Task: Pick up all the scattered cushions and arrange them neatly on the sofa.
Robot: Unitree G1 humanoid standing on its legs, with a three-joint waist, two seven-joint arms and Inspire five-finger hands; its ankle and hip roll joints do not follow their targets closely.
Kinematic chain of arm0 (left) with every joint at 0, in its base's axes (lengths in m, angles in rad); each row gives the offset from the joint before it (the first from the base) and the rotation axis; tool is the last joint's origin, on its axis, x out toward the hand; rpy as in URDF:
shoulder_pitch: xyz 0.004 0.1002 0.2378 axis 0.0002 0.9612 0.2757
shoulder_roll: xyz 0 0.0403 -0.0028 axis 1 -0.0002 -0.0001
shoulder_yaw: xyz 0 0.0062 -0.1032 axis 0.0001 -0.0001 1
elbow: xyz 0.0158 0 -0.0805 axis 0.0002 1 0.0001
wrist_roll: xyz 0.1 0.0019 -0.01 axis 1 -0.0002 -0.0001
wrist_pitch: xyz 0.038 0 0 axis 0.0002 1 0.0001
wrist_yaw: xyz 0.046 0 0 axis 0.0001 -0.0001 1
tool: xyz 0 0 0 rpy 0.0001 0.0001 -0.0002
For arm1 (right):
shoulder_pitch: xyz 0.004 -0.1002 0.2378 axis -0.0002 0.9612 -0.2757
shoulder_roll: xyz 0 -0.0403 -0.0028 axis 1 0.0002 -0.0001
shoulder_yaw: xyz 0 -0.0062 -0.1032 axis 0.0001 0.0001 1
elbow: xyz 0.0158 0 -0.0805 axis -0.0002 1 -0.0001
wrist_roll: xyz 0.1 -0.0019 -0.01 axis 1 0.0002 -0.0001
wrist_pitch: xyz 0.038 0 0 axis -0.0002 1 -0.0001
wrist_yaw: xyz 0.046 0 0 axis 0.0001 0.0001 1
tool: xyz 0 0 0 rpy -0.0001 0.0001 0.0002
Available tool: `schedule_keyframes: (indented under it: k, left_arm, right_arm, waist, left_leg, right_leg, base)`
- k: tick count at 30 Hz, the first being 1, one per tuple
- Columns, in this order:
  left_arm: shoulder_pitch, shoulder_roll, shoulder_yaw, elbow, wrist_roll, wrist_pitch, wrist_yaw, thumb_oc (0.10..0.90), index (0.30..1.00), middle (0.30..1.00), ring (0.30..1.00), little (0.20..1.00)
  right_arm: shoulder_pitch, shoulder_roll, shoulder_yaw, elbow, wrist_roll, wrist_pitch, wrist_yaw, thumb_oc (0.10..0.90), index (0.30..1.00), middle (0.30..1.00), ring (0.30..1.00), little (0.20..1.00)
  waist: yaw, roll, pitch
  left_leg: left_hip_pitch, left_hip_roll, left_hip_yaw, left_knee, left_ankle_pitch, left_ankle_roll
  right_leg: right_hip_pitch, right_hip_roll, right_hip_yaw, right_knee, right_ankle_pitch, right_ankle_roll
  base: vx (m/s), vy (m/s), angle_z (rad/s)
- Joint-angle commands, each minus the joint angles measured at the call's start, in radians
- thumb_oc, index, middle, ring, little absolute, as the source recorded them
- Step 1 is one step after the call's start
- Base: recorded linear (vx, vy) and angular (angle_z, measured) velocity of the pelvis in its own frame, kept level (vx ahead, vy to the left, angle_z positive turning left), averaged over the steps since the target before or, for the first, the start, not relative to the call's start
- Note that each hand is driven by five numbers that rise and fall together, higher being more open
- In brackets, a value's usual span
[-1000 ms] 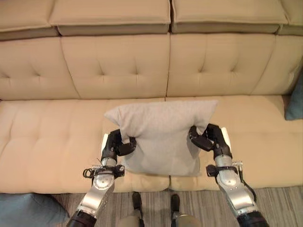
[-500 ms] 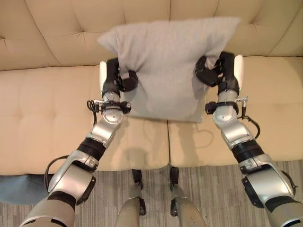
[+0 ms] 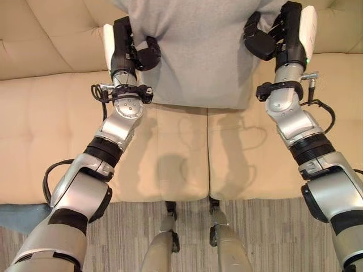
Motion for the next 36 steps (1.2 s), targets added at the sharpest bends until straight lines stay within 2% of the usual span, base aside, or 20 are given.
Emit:
schedule_keyframes:
  k: [1,2,9,15,18,21,24,28,29,32,33,34,35,36]
  left_arm:
    - [-0.161,-0.017,-0.041,-0.005,0.019,-0.14,-0.005,0.712,0.768,0.768,0.768,0.768]
    - [-0.152,-0.027,-0.038,0.006,0.017,-0.138,-0.009,0.8,0.9,0.9,0.9,0.9]
    - [-0.135,-0.029,-0.048,0.076,0.03,-0.12,-0.037,0.8,0.9,0.9,0.9,0.9]
    - [-0.143,0.056,-0.033,0.122,0.029,-0.11,-0.055,0.8,0.9,0.9,0.9,0.9]
    - [-0.127,0.124,0.001,0.117,0.013,-0.113,-0.062,0.8,0.9,0.9,0.9,0.9]
    - [-0.094,0.157,0.027,0.097,0.003,-0.12,-0.067,0.8,0.9,0.9,0.9,0.9]
    - [0.04,0.189,0.118,0.007,-0.027,-0.136,-0.069,0.8,0.9,0.9,0.9,0.9]
    - [0.284,0.185,0.218,-0.165,0.001,-0.141,-0.091,0.8,0.9,0.9,0.9,0.9]
    - [0.289,0.185,0.218,-0.17,0.003,-0.139,-0.09,0.8,0.9,0.9,0.9,0.9]
    - [0.513,0.147,0.296,-0.294,0.037,-0.132,-0.129,0.8,0.9,0.9,0.9,0.9]
    - [0.649,0.109,0.333,-0.338,0.061,-0.125,-0.158,0.8,0.9,0.9,0.9,0.9]
    - [0.658,0.108,0.332,-0.344,0.063,-0.123,-0.158,0.8,0.9,0.9,0.9,0.9]
    - [0.734,0.09,0.352,-0.376,0.078,-0.116,-0.18,0.8,0.9,0.9,0.9,0.9]
    - [0.873,0.044,0.384,-0.391,0.094,-0.102,-0.215,0.8,0.9,0.9,0.9,0.9]
  right_arm:
    - [-0.169,0.027,0.015,0.017,-0.015,-0.092,-0.03,0.8,0.9,0.9,0.9,0.9]
    - [-0.164,0.029,0.018,0.03,-0.019,-0.089,-0.028,0.8,0.9,0.9,0.9,0.9]
    - [-0.169,-0.001,0.06,0.119,-0.026,-0.069,0.007,0.8,0.9,0.9,0.9,0.9]
    - [-0.17,-0.075,0.072,0.16,0.006,-0.056,0.039,0.8,0.9,0.9,0.9,0.9]
    - [-0.135,-0.136,0.032,0.164,0.043,-0.052,0.049,0.8,0.9,0.9,0.9,0.9]
    - [-0.103,-0.169,0.007,0.152,0.058,-0.052,0.058,0.8,0.9,0.9,0.9,0.9]
    - [0.02,-0.219,-0.101,0.104,0.101,-0.061,0.06,0.8,0.9,0.9,0.9,0.9]
    - [0.264,-0.221,-0.267,-0.039,0.106,-0.083,0.077,0.8,0.9,0.9,0.9,0.9]
    - [0.272,-0.22,-0.271,-0.045,0.104,-0.081,0.077,0.8,0.9,0.9,0.9,0.9]
    - [0.511,-0.181,-0.387,-0.187,0.074,-0.095,0.119,0.8,0.9,0.9,0.9,0.9]
    - [0.647,-0.135,-0.447,-0.248,0.065,-0.106,0.155,0.8,0.9,0.9,0.9,0.9]
    - [0.658,-0.133,-0.451,-0.256,0.063,-0.104,0.156,0.8,0.9,0.9,0.9,0.9]
    - [0.735,-0.108,-0.477,-0.292,0.041,-0.105,0.178,0.8,0.9,0.9,0.9,0.9]
    - [0.87,-0.053,-0.506,-0.326,0.013,-0.107,0.22,0.8,0.9,0.9,0.9,0.9]
  waist:
    - [0.006,-0.022,-0.054]
    - [0.006,-0.023,-0.048]
    - [0.007,-0.033,-0.023]
    - [0.008,-0.042,-0.018]
    - [0.009,-0.045,-0.026]
    - [0.009,-0.049,-0.032]
    - [0.011,-0.055,-0.05]
    - [0.009,-0.061,-0.07]
    - [0.01,-0.062,-0.075]
    - [0.007,-0.072,-0.091]
    - [0.003,-0.077,-0.095]
    - [0.003,-0.077,-0.099]
    - [0.003,-0.079,-0.1]
    - [0.001,-0.083,-0.108]
  left_leg:
    - [0.055,0.012,0.009,-0.056,-0.112,-0.076]
    - [0.049,0.012,0.008,-0.056,-0.109,-0.077]
    - [0.023,0.013,0.008,-0.056,-0.092,-0.084]
    - [0.039,0.015,0.014,-0.056,-0.091,-0.089]
    - [0.062,0.016,0.017,-0.056,-0.1,-0.09]
    - [0.076,0.016,0.02,-0.056,-0.105,-0.09]
    - [0.108,0.018,0.028,-0.056,-0.12,-0.086]
    - [0.146,0.02,0.031,-0.056,-0.134,-0.081]
    - [0.142,0.019,0.031,-0.056,-0.13,-0.081]
    - [0.174,0.019,0.034,-0.056,-0.14,-0.075]
    - [0.193,0.021,0.036,-0.056,-0.146,-0.071]
    - [0.193,0.021,0.035,-0.056,-0.146,-0.071]
    - [0.209,0.021,0.035,-0.056,-0.154,-0.069]
    - [0.23,0.021,0.034,-0.056,-0.159,-0.064]
  right_leg:
    - [0.05,0.018,0.006,0.081,-0.171,0.088]
    - [0.042,0.019,0.006,0.087,-0.171,0.087]
    - [0.011,0.021,0.003,0.097,-0.162,0.085]
    - [0.037,0.023,-0.002,0.08,-0.154,0.086]
    - [0.065,0.024,-0.002,0.068,-0.153,0.087]
    - [0.08,0.023,-0.001,0.06,-0.151,0.087]
    - [0.119,0.022,-0.004,0.045,-0.154,0.088]
    - [0.161,0.024,-0.004,0.031,-0.159,0.085]
    - [0.158,0.024,-0.005,0.03,-0.155,0.085]
    - [0.196,0.026,-0.008,0.023,-0.161,0.083]
    - [0.216,0.025,-0.012,0.022,-0.165,0.083]
    - [0.217,0.025,-0.012,0.021,-0.165,0.083]
    - [0.235,0.025,-0.014,0.019,-0.172,0.084]
    - [0.261,0.023,-0.019,0.018,-0.178,0.084]
  base:
    - [-0.06,-0.007,0.23]
    - [-0.07,-0.003,0.12]
    - [-0.06,-0.011,-0.08]
    - [-0.03,0.005,0.09]
    - [0.0,0.001,-0.01]
    - [0.0,0.0,-0.01]
    - [0.02,0.005,-0.06]
    - [0.02,0.007,0.0]
    - [0.03,0.002,0.03]
    - [0.03,-0.009,0.0]
    - [0.04,-0.014,0.03]
    - [0.04,-0.012,0.03]
    - [0.04,-0.015,0.04]
    - [0.04,-0.021,0.02]
